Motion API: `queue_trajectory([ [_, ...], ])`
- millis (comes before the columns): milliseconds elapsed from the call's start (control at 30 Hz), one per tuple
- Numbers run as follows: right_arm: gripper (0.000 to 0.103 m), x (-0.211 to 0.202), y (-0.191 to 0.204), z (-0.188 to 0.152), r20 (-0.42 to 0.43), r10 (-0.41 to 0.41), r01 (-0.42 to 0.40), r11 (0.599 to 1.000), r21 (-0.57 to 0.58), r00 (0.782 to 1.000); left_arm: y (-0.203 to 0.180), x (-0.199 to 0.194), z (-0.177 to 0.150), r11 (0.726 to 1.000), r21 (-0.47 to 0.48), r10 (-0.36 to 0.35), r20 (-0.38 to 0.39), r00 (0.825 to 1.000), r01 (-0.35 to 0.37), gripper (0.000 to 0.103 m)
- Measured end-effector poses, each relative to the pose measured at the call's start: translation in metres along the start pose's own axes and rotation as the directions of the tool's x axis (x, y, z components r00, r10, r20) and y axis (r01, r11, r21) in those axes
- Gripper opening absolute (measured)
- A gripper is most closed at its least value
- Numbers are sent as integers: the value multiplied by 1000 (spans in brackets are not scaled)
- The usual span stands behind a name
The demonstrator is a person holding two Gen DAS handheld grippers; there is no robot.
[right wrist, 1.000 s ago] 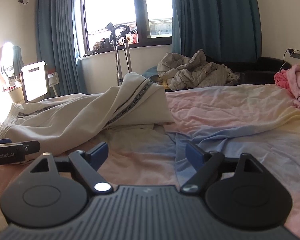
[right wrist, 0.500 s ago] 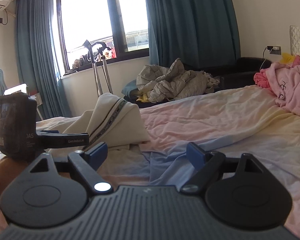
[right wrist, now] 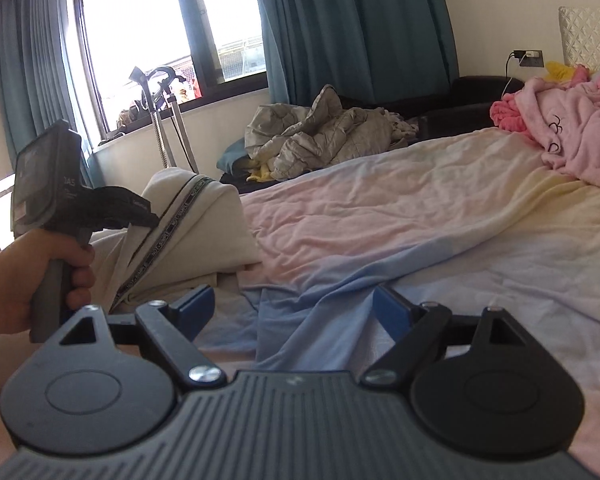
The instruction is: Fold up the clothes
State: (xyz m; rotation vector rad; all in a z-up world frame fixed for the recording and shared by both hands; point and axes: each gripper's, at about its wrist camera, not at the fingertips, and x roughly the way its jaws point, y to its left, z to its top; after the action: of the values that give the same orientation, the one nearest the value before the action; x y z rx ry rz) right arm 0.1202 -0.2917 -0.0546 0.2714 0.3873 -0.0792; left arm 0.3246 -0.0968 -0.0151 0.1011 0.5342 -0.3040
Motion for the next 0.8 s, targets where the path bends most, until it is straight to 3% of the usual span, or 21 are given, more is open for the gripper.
queue_trajectory([
  [167, 87, -12, -2, 5, 42, -3, 2, 1000, 14, 999, -21, -79, -16, 991, 42, -125, 41, 991, 124, 7],
  [400, 87, -38, -3, 12, 77, 1, -2, 1000, 9, 997, -25, -163, -86, 982, -31, -184, 48, 982, 186, 6],
  [600, 87, -60, -3, 17, 105, 5, -6, 1000, 4, 994, -11, -160, -151, 967, -194, -170, -17, 985, 163, 7],
  [700, 87, -70, -3, 19, 118, 7, -8, 1000, 1, 993, 1, -150, -149, 952, -256, -179, -27, 983, 167, 8],
  [800, 87, -73, -7, 21, 113, 5, -7, 1000, 18, 994, 11, -149, -134, 940, -291, -189, -19, 982, 176, 19],
])
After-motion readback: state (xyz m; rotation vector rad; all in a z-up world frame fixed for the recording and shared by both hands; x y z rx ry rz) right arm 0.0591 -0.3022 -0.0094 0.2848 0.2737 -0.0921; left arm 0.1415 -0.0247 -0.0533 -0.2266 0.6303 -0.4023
